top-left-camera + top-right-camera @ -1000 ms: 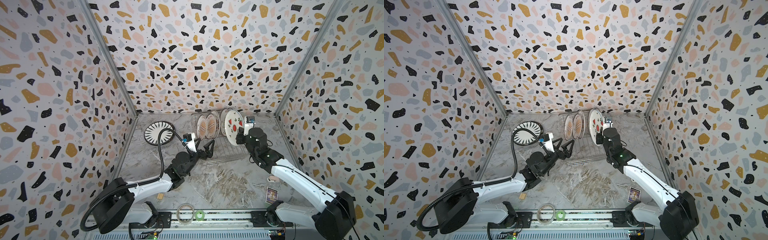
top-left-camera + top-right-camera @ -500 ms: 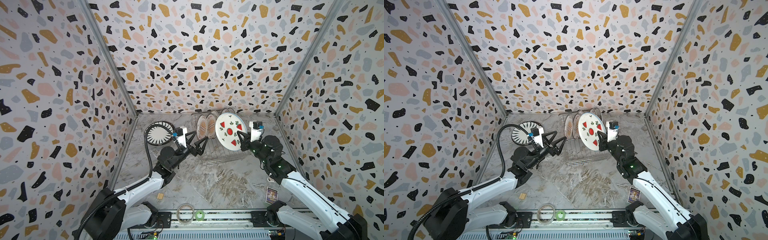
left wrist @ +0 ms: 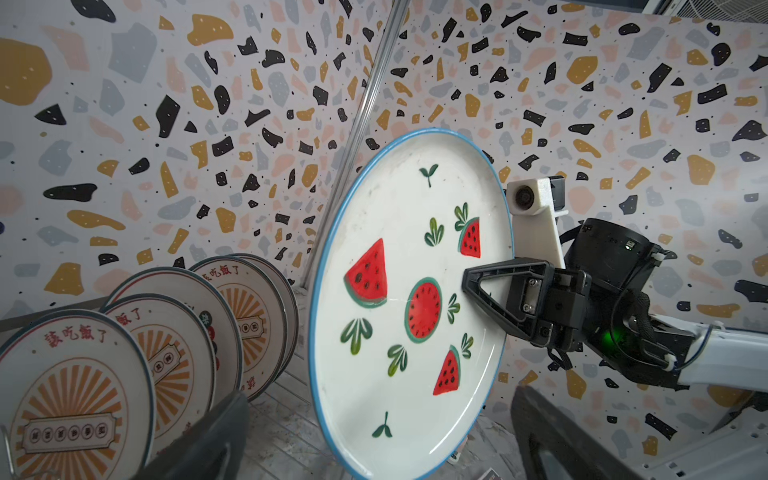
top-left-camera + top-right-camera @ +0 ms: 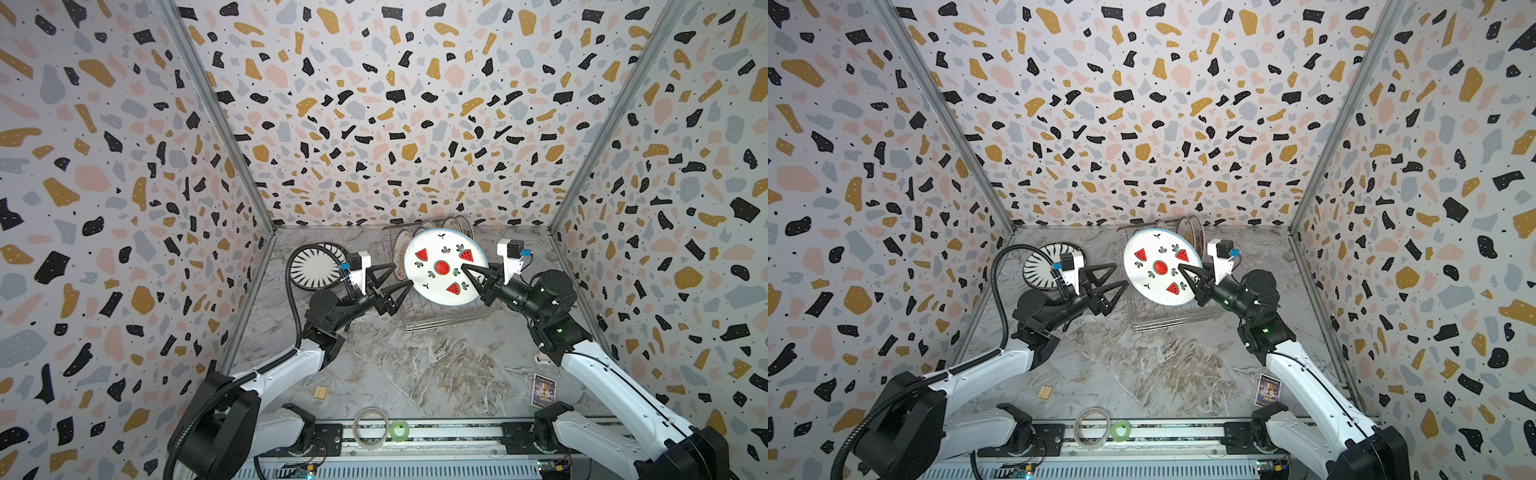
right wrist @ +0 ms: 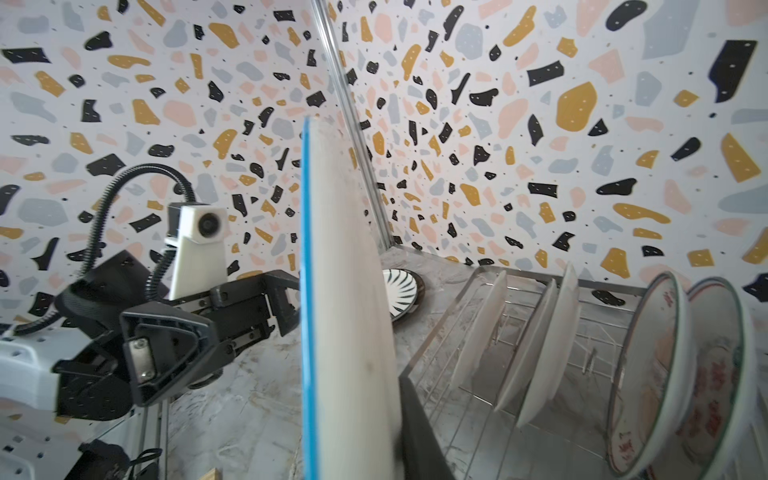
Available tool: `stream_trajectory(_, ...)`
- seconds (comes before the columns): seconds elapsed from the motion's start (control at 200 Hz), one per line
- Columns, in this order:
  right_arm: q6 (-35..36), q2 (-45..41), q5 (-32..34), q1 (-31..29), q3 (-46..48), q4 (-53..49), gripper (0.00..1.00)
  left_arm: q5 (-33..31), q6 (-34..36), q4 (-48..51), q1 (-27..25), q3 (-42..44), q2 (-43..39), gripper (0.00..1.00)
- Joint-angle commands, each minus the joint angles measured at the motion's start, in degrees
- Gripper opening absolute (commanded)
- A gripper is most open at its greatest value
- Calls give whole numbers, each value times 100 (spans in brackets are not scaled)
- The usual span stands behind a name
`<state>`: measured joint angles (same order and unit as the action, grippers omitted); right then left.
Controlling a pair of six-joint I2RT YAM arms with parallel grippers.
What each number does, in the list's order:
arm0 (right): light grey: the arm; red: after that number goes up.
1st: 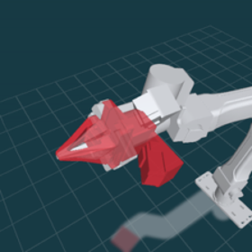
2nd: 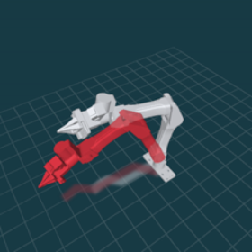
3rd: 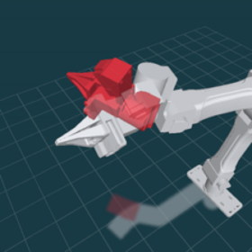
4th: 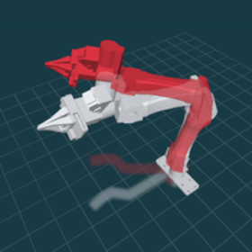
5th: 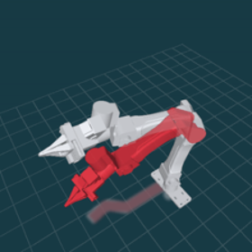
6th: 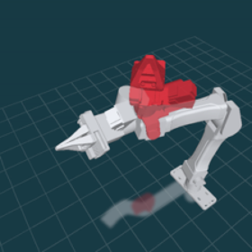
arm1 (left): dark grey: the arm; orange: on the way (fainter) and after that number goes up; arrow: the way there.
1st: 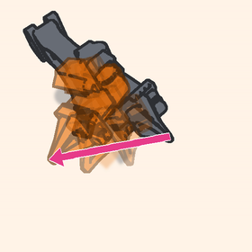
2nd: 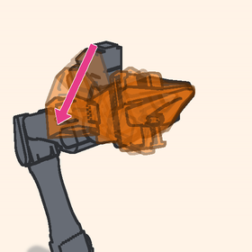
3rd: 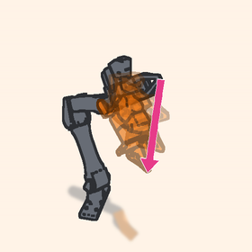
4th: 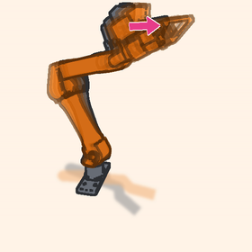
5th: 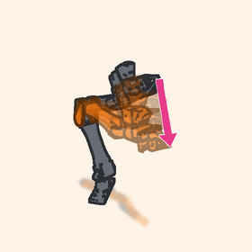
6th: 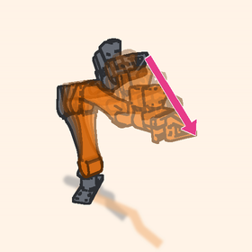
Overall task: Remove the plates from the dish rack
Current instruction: 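Grasp the watermelon plate's rim with the left gripper while the right holds it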
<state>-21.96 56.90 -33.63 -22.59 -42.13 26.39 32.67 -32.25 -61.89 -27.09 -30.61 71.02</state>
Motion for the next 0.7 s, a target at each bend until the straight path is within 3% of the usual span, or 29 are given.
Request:
stream_trajectory(0.0,-263,-42,-791,31,-97,1235,3,457,-341,-946,19,94,161,100)
stream_trajectory(0.13,-388,96,-1012,27,-90,1483,3,583,-590,-1320,18,123,297,94)
stream_trajectory(0.285,-426,218,-1121,31,-81,1659,3,672,-719,-1484,13,141,380,65)
stream_trajectory(0.446,-463,362,-1214,35,-94,1767,3,627,-715,-1414,15,134,400,49)
stream_trajectory(0.556,-502,460,-1263,38,-102,1834,3,579,-760,-1405,17,117,433,43)
stream_trajectory(0.641,-550,553,-1328,41,-142,1853,3,479,-800,-1388,17,117,451,21)
stream_trajectory(0.696,-564,602,-1347,35,-150,1873,3,419,-813,-1387,20,121,459,19)
